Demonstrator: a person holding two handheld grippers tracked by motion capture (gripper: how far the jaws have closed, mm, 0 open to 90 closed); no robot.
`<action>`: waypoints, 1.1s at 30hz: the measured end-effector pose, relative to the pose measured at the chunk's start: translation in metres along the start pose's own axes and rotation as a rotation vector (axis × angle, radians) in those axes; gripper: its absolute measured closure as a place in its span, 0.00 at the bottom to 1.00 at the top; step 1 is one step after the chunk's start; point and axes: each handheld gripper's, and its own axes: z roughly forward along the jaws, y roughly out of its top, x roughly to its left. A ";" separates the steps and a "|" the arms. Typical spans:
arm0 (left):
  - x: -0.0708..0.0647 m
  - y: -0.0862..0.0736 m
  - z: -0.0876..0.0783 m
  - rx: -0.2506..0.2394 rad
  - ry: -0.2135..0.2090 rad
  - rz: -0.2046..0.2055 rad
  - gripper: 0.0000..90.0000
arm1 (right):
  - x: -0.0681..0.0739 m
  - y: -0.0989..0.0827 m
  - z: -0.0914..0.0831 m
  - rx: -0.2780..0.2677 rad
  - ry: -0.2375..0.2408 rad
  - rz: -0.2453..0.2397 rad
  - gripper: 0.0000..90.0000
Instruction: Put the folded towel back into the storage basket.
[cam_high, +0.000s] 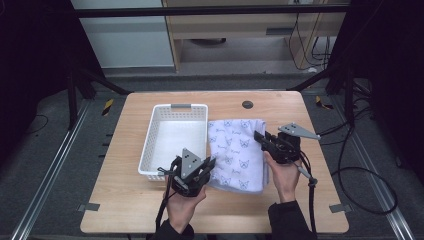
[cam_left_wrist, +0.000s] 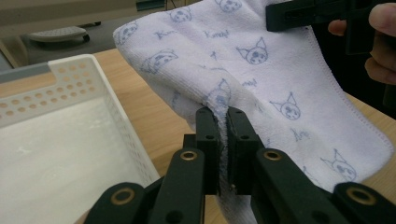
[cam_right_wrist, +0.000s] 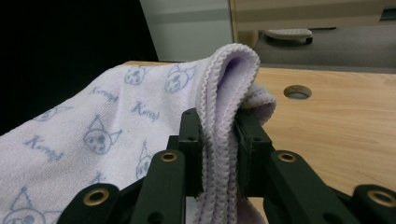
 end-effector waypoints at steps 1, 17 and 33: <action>0.002 0.002 -0.002 -0.001 0.002 0.004 0.94 | 0.001 0.001 0.001 -0.004 0.002 0.000 0.83; 0.030 0.014 -0.027 -0.043 0.047 0.011 0.94 | 0.032 0.024 0.017 -0.052 0.028 -0.021 0.83; 0.050 0.025 -0.044 -0.058 0.085 0.043 0.94 | 0.056 0.040 0.032 -0.084 0.039 -0.042 0.83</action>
